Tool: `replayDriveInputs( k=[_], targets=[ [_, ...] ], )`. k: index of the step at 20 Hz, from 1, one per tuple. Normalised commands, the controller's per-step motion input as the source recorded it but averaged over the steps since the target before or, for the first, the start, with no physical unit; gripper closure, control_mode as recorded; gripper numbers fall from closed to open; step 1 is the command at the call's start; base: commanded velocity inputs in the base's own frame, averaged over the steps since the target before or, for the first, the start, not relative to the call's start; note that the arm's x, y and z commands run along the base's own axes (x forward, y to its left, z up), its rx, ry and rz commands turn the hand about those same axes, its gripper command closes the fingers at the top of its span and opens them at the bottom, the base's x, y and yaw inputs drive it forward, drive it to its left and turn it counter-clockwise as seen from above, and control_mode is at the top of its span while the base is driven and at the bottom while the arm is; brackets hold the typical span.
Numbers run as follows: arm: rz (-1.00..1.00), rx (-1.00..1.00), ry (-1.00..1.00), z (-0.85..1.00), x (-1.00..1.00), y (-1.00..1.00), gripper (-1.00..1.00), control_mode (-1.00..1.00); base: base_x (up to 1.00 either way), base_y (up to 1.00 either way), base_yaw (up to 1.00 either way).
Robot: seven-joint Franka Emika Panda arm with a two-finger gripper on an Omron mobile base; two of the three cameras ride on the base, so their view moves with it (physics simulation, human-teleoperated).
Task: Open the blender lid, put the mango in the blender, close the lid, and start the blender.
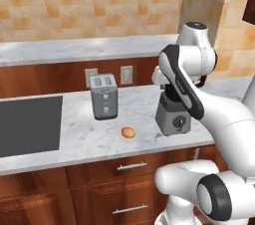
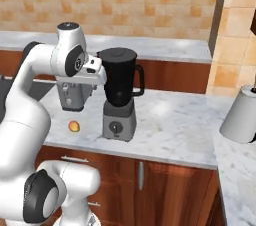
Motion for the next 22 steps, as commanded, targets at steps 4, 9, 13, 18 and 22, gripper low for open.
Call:
replayDriveInputs(
  k=[4,9,13,18,22],
  targets=[
    [0.0,0.0,0.0,0.0,0.0,0.0,-1.0,1.0,0.18,0.88,-0.02],
    [0.0,0.0,0.0,0.0,0.0,0.0,-1.0,1.0,0.45,0.28,0.0],
    [0.0,0.0,0.0,0.0,0.0,0.0,-1.0,1.0,0.41,-0.01,0.0],
    [0.0,0.0,0.0,0.0,0.0,0.0,-1.0,1.0,0.37,-0.03,0.0],
    [0.0,0.0,0.0,0.0,0.0,0.0,-1.0,1.0,0.26,0.0,0.0]
  ],
)
